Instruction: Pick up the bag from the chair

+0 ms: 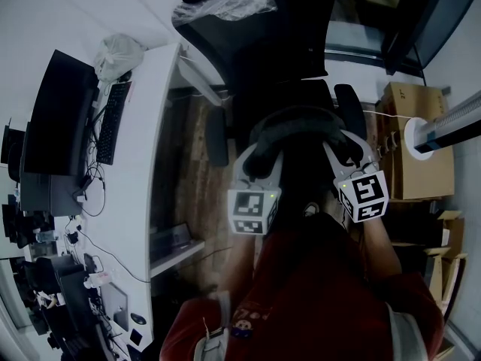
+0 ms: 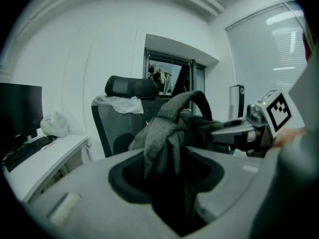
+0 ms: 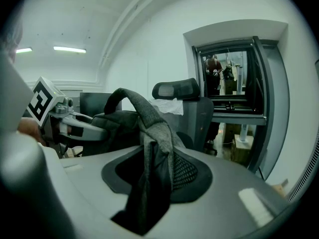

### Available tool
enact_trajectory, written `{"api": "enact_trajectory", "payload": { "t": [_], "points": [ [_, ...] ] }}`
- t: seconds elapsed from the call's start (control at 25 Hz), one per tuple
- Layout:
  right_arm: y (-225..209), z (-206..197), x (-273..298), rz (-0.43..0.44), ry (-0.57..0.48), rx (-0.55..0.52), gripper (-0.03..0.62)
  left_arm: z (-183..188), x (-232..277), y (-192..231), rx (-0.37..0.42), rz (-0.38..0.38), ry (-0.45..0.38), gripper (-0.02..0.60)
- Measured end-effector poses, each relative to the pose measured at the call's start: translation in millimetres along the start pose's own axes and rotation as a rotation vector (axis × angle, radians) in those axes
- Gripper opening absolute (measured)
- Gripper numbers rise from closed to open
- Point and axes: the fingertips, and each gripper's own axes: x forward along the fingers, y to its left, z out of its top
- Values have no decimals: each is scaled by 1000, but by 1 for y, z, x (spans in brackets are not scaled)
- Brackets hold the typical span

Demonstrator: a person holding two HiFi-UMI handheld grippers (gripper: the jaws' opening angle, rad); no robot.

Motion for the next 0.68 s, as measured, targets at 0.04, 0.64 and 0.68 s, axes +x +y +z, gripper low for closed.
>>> {"api": "enact_trajectory", "payload": {
  "t": [0.04, 0.64, 0.68],
  "points": [
    [-1, 0, 0, 0, 0, 0, 133, 1, 1, 0, 0, -1, 0, 170],
    [-14, 0, 8, -8, 4, 0, 133, 3, 16, 1, 4, -2, 6, 169],
    [-15, 0, 9, -8, 5, 0, 133, 3, 17, 1, 1, -1, 9, 169]
  ]
}}
